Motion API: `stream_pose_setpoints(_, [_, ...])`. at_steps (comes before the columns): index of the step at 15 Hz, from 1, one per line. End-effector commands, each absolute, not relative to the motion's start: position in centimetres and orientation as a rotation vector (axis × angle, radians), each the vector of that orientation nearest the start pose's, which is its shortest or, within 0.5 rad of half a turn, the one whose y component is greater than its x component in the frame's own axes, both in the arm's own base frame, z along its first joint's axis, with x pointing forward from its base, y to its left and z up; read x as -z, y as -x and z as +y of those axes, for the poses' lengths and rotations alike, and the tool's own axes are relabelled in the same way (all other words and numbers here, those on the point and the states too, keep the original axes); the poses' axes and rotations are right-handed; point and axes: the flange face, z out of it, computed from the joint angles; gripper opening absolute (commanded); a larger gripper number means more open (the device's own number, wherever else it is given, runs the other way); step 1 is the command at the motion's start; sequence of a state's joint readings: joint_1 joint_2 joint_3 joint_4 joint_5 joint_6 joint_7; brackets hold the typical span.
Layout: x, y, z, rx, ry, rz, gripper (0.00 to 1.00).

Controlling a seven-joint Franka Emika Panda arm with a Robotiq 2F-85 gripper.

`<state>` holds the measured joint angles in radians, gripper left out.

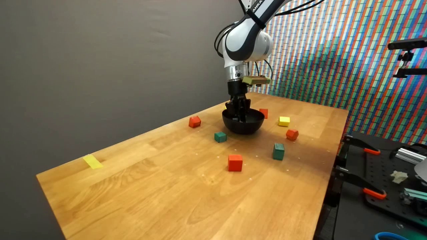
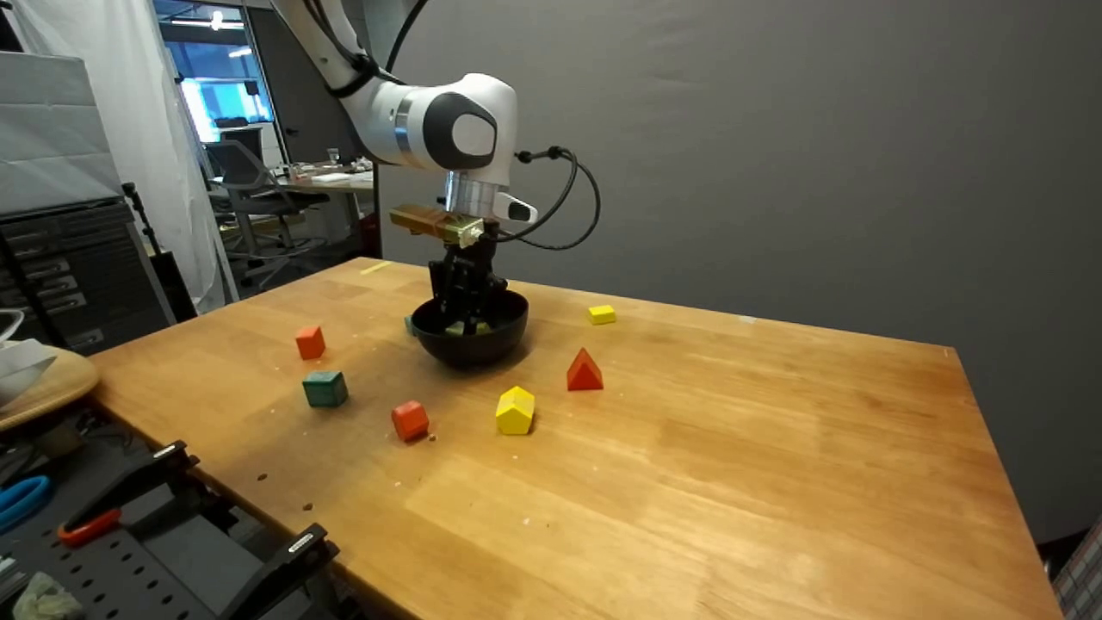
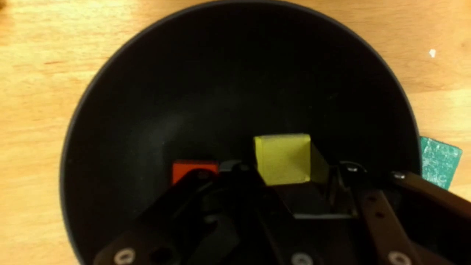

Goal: Remove the blocks from the bowl

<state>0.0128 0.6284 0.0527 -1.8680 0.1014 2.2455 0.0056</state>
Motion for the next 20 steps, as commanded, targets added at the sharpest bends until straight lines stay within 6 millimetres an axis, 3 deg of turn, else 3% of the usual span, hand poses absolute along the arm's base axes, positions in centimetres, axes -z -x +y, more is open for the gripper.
stream_pose_setpoints(1, [-18.9,-60.7,3.8,-0.235,3.040,0.051,0.15])
stream_pose_setpoints(5, [-24.2,-59.7,1.7,0.054,3.103,0.117,0.15])
stream_pose_setpoints(9, [-28.3,-59.0,-3.3,0.261,3.133,0.365,0.15])
stream_pose_setpoints(11, [-28.9,-59.6,-5.7,0.337,3.160,0.500,0.15])
stream_pose_setpoints(14, [-26.4,-61.8,-8.0,0.405,3.252,0.678,0.15])
stream_pose_setpoints(17, [-21.9,-64.1,-8.6,0.397,3.314,0.896,0.15])
stream_pose_setpoints(20, [-18.0,-65.5,-8.2,0.272,3.286,0.848,0.15])
